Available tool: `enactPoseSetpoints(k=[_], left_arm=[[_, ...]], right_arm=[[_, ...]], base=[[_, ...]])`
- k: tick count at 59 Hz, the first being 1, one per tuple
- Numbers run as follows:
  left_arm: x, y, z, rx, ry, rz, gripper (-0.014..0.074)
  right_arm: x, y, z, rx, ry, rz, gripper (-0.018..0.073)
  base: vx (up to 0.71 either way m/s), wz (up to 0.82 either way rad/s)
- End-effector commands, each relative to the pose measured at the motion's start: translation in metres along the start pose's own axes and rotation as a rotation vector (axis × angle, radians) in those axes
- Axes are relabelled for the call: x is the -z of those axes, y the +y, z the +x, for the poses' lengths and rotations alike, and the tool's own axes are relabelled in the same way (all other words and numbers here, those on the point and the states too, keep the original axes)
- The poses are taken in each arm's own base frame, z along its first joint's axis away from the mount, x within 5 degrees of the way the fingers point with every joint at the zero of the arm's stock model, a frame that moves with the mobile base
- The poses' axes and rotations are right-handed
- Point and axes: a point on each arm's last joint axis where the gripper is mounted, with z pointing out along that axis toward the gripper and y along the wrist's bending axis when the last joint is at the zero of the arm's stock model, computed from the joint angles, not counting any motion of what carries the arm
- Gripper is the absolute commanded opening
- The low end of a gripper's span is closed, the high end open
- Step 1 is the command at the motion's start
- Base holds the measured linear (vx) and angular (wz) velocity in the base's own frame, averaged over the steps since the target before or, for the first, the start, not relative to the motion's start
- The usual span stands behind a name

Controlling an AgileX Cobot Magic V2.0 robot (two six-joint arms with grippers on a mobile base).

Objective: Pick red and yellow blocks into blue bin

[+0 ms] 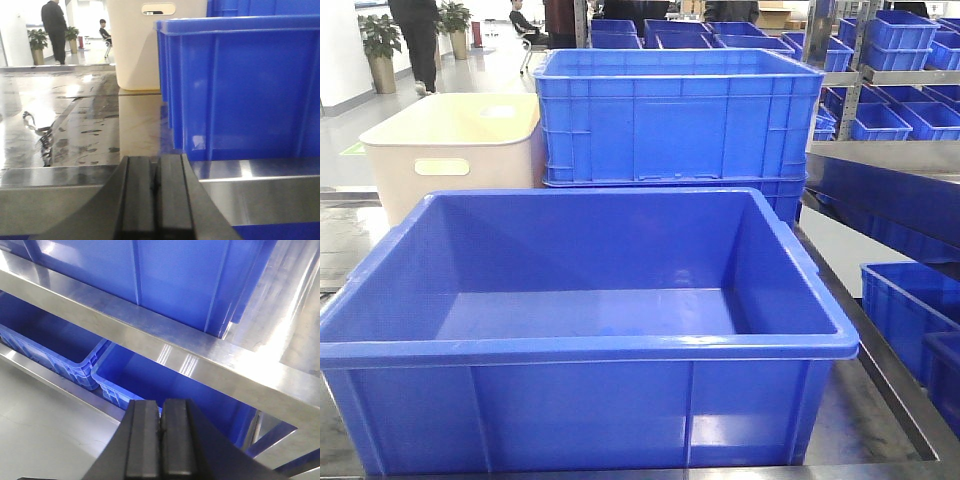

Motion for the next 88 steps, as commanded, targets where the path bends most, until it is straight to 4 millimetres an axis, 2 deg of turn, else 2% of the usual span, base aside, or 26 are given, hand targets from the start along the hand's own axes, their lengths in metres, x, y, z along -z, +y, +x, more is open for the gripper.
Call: enactPoseSetpoints(k=[1,73,80,88], left_arm=[[0.003,0.001,-0.014,0.027,-0.113,-0.012,-0.0006],[0.003,0.001,-0.015,0.057,-0.117,-0.01,0.0],[0.003,0.001,-0.015,0.057,-0.117,-0.01,0.0],[0.003,0.001,-0.015,0.057,-0.117,-0.01,0.0]], right_arm=[[0.006,-0.001,-0.013,0.009,-0.094,0.015,-0.001],[0.006,-0.001,-0.013,0.009,-0.094,0.015,-0.001],[0.016,0.0,-0.01,0.011,-0.13,0.02,-0.001],[0.036,0.001,-0.008,0.025,-0.246,0.04,-0.001]], base=[[0.0,0.0],[0.0,0.0],[0.0,0.0],[0.0,0.0]])
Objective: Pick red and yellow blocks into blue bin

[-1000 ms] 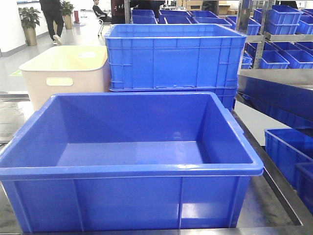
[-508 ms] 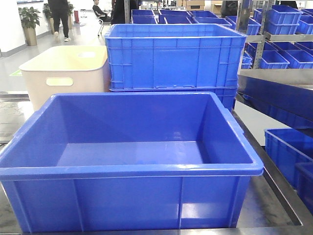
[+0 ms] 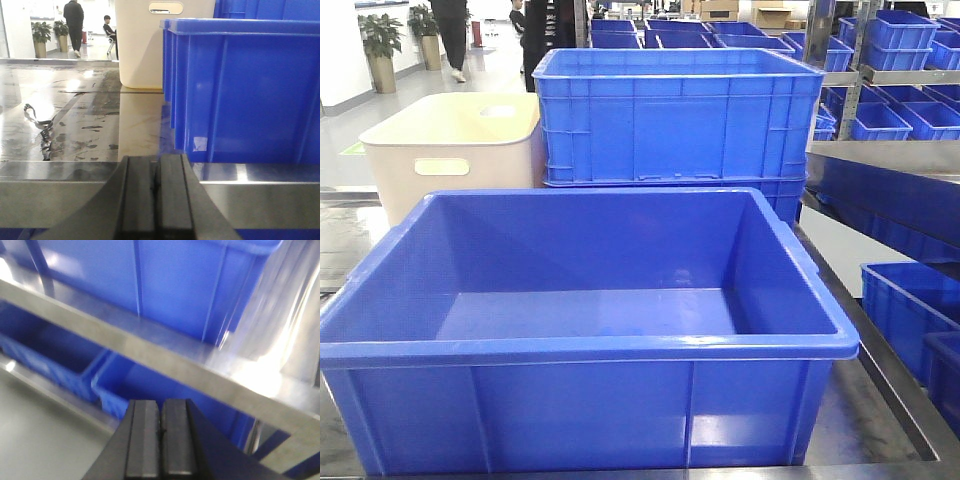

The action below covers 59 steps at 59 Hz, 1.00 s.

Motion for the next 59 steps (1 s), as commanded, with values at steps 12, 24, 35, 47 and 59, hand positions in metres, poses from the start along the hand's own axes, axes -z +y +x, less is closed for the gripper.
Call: enactPoseSetpoints(k=[12,24,35,47,59], left_arm=[[0.003,0.0,-0.015,0.011,-0.118,0.0,0.0],[0.003,0.0,-0.015,0.011,-0.118,0.0,0.0],[0.003,0.0,-0.015,0.011,-0.118,0.0,0.0],[0.003,0.0,-0.015,0.011,-0.118,0.0,0.0],[0.003,0.0,-0.015,0.011,-0.118,0.0,0.0]], right_arm=[[0.023,-0.009,0.003,-0.001,-0.366,0.19,-0.001],[0.0,-0.016,0.056,-0.048,-0.52,0.351,-0.001],[-0.023,-0.018,0.101,-0.056,-0.574,0.419,-0.001],[-0.04,-0.022,0.13,-0.065,-0.594,0.472,-0.001],[-0.039,-0.024,0.131,-0.073,-0.592,0.52,-0.001]], base=[[0.0,0.0],[0.0,0.0],[0.0,0.0],[0.0,0.0],[0.0,0.0]])
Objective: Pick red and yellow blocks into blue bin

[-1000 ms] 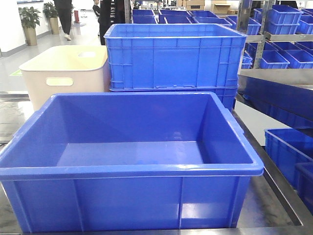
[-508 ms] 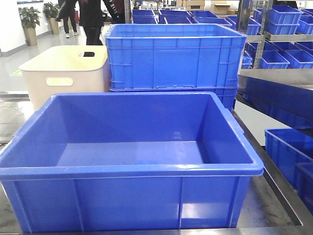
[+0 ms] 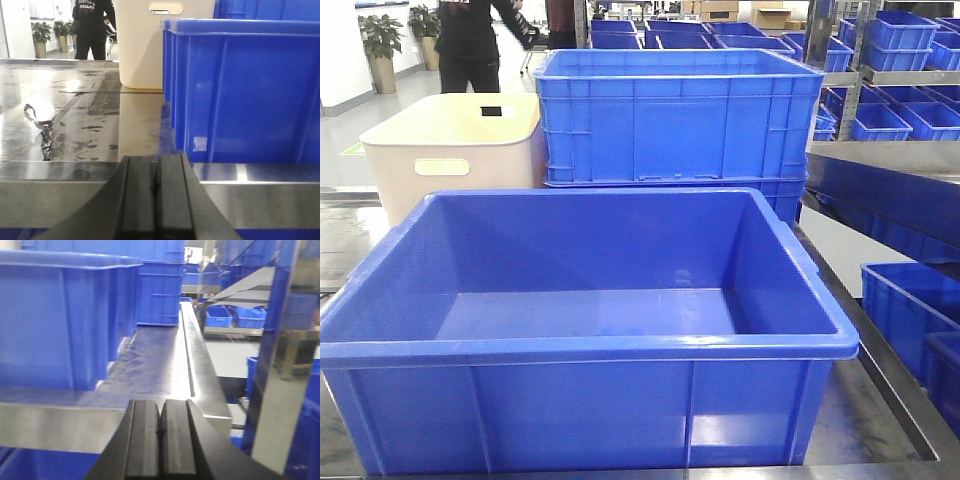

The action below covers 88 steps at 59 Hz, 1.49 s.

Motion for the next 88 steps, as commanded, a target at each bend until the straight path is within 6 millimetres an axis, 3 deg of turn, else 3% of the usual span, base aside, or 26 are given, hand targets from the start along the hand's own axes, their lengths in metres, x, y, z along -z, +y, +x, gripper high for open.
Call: enactPoseSetpoints(k=[1,21,88], left_arm=[[0.0028,-0.0002,-0.0146,0.011,-0.118,0.0,0.0],[0.0028,-0.0002,-0.0146,0.011,-0.118,0.0,0.0],[0.0028,-0.0002,-0.0146,0.011,-0.118,0.0,0.0]], right_arm=[[0.001,-0.0029,-0.0065,0.011,-0.097,0.043,-0.001],[0.0012,-0.0031,-0.0079,-0.067,-0.115,0.04,-0.001],[0.0016,-0.0025,-0.0104,-0.008,-0.142,0.036,-0.001]], base=[[0.0,0.0],[0.0,0.0],[0.0,0.0]])
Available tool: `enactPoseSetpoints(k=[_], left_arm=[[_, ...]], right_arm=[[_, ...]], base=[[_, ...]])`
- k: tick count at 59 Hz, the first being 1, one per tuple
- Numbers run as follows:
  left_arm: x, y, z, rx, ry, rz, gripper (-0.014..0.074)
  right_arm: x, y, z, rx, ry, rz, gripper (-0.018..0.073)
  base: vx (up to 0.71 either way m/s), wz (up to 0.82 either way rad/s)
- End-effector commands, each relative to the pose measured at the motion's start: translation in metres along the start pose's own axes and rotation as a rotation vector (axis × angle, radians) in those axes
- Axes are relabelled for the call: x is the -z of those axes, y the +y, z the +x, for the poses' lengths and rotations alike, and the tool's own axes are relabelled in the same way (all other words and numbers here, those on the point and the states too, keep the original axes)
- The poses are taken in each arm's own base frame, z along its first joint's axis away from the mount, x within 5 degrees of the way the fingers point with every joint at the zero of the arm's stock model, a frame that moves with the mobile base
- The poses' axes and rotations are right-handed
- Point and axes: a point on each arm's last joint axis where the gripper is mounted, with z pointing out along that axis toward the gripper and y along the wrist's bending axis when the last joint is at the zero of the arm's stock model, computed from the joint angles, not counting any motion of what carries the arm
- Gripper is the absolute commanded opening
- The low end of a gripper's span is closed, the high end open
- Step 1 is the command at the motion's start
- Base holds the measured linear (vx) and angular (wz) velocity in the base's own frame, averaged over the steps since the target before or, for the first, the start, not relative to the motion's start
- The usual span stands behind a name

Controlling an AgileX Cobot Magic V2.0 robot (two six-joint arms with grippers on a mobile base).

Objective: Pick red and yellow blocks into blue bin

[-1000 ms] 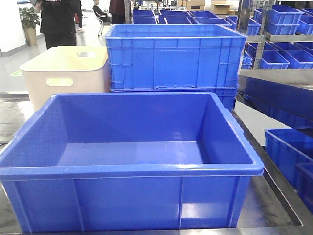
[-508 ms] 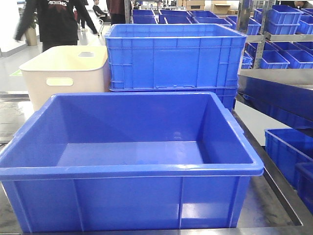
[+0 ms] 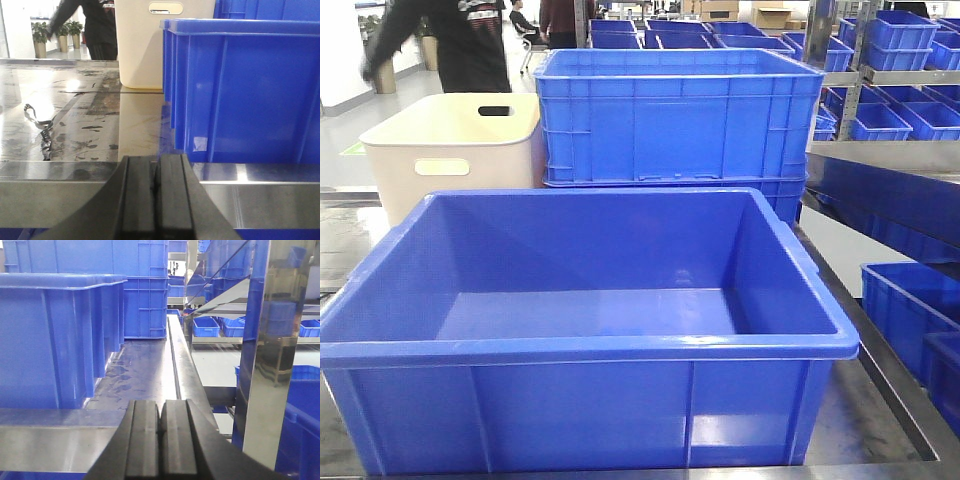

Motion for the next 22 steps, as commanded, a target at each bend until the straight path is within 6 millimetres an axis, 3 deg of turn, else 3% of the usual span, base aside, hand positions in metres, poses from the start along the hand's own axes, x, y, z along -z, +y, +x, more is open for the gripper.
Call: enactPoseSetpoints(k=[1,22], left_arm=[[0.0028,-0.0002,-0.0146,0.011,-0.118,0.0,0.0],[0.0028,-0.0002,-0.0146,0.011,-0.118,0.0,0.0]], right_arm=[[0.0012,0.0,-0.0067,0.011,-0.097,0.003,-0.001],[0.0012,0.0,-0.0065,0.011,-0.095,0.003,-0.001]], base=[[0.0,0.0],[0.0,0.0]])
